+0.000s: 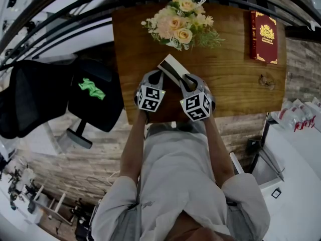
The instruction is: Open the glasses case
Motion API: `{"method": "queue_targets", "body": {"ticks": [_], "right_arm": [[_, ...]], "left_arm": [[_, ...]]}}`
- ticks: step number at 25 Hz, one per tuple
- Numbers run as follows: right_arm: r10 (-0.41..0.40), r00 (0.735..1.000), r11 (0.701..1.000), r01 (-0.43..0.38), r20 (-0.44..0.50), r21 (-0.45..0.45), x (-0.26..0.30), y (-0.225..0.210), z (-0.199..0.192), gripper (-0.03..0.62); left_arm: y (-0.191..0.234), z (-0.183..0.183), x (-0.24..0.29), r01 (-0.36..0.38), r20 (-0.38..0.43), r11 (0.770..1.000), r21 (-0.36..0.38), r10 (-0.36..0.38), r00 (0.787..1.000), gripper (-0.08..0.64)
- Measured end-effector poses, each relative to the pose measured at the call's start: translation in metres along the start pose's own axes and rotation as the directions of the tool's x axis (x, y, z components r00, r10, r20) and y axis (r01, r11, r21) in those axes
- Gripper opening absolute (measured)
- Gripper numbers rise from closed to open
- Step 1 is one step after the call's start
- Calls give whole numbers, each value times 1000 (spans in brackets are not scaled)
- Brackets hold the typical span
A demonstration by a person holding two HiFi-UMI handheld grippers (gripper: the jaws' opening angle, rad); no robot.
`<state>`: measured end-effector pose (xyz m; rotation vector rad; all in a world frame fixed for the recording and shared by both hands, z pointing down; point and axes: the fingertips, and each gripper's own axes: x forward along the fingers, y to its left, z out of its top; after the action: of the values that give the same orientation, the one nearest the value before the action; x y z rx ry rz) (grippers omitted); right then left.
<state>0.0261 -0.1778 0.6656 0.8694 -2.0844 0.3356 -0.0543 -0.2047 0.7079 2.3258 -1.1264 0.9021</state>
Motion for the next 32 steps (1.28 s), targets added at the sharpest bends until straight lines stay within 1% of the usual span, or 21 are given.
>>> {"method": "queue_targets", "body": {"ticks": [9,15,20,32], "right_arm": [[-26,1000,999,26,12,34,-5,-14,0,54],[-46,999,998,46,15,53,-5,-25,-1,38],[-58,998,996,57,15,65,-5,-33,-3,31],[-87,996,992,86,10,91,-1,-50,-5,25]], "left_arm": [[1,1,-1,-7,1,1000,1,7,1000,20],[1,0,-2,-10,-8,1000,-3,10,1000,20],[-1,-1,0,0,-8,1000,-8,0,1000,20],[1,0,0,-16,-9,1000,3,16,1000,20]]}}
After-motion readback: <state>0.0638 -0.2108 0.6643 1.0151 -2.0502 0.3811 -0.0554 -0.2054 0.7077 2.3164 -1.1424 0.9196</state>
